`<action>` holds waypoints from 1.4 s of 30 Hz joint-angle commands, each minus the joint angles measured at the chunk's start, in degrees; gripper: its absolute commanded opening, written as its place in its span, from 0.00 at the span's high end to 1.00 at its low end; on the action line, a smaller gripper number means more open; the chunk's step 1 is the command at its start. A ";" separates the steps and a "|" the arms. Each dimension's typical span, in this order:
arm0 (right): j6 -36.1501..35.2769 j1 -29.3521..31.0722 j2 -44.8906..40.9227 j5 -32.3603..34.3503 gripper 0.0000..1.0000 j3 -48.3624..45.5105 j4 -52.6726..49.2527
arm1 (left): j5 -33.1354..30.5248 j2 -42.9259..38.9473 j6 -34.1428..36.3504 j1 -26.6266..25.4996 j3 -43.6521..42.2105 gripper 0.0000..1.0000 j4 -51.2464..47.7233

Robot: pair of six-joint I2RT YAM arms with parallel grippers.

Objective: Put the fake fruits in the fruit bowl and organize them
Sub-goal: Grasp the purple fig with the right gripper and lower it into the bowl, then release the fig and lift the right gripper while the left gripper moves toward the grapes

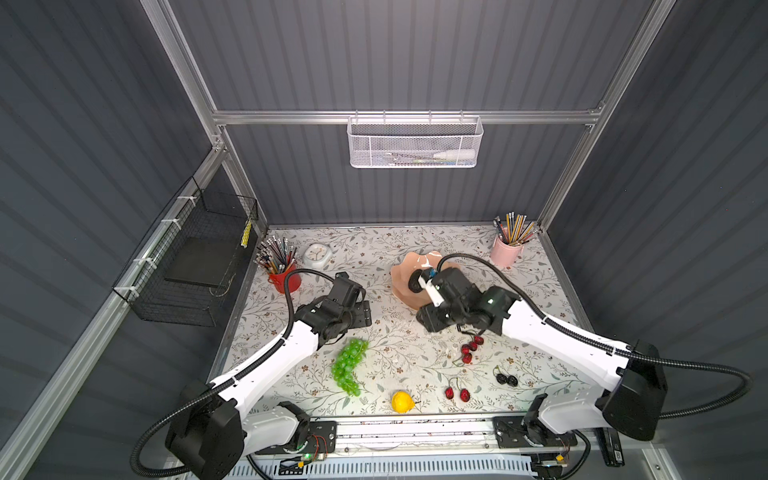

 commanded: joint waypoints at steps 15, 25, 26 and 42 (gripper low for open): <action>-4.24 -8.78 23.77 -1.51 0.51 10.41 7.61 | -4.35 -6.95 -2.89 -0.08 -2.05 0.22 -6.10; -5.33 -9.40 29.25 1.54 0.47 11.92 6.96 | -4.37 -6.69 -2.40 -0.08 -1.67 0.21 -6.09; -5.65 -9.41 30.02 2.01 0.47 12.66 6.12 | -4.32 -6.68 -2.28 -0.08 -1.60 0.21 -6.10; -6.76 -9.26 31.36 6.19 0.28 12.15 5.97 | -5.28 -4.15 3.09 -0.08 4.23 0.12 -10.36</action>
